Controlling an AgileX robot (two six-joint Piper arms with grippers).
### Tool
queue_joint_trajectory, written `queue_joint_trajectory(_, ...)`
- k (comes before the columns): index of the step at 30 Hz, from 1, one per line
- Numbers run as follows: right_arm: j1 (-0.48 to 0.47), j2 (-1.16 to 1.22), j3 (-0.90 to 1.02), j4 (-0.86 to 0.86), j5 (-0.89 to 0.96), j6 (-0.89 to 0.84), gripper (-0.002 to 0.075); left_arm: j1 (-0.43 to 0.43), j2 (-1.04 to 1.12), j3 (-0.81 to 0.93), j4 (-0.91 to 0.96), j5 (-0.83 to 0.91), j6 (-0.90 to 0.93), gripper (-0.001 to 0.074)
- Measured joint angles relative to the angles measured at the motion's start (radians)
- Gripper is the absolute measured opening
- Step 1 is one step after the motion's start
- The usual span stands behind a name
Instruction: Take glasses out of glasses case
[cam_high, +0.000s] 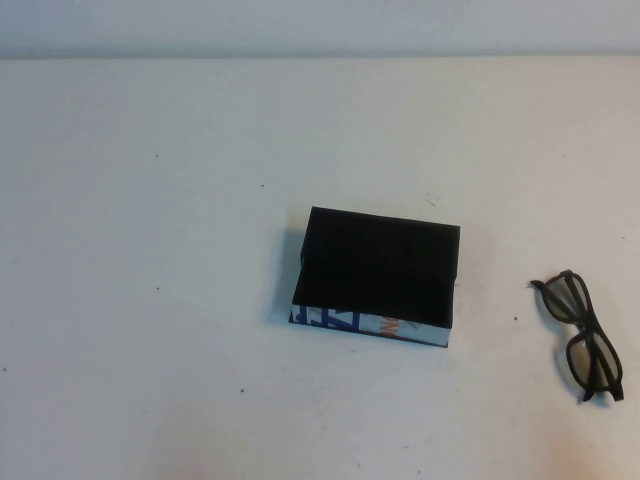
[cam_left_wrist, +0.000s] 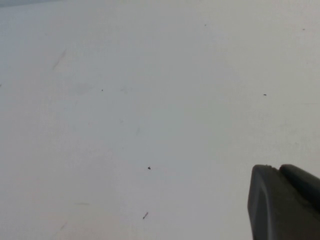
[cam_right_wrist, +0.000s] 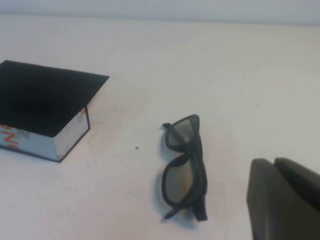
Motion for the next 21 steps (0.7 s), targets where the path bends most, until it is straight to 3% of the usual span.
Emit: queue_joint_trajectory(21,0.000,0.000,0.000,0.078,0.041,0.000,-0.0018,0.000,0.000,0.000,0.000,0.000,0.000,-0.0005)
